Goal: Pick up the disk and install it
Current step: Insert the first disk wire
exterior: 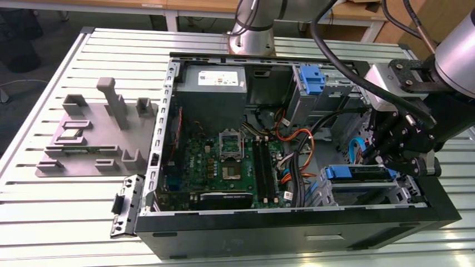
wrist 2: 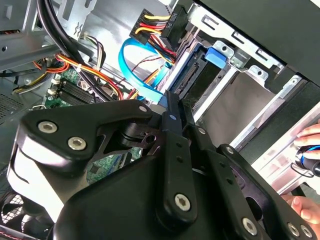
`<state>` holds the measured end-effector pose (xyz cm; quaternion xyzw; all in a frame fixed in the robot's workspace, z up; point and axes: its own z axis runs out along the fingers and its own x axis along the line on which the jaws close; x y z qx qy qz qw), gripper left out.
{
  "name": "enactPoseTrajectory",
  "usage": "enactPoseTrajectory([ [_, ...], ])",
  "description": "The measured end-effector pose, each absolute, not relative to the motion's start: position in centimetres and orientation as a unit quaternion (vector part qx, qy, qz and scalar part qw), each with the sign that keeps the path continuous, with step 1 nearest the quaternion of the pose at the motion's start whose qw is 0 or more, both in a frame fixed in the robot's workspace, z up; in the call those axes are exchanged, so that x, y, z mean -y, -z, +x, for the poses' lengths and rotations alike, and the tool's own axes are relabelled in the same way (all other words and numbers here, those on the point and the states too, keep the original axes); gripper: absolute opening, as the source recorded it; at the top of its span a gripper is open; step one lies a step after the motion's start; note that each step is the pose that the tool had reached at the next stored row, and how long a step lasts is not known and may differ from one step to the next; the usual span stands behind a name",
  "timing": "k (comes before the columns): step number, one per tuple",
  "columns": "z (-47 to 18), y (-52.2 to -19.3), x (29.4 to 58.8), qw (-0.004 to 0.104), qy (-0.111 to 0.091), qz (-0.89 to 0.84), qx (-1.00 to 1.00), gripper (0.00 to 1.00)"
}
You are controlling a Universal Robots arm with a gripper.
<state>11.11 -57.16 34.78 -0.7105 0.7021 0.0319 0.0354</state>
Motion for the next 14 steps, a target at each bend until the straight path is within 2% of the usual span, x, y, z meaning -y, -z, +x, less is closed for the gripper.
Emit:
enactPoseTrajectory([
  [14,11.11,-34.57,57.24,0.035,-0.032,-0.71,-0.702,0.16],
])
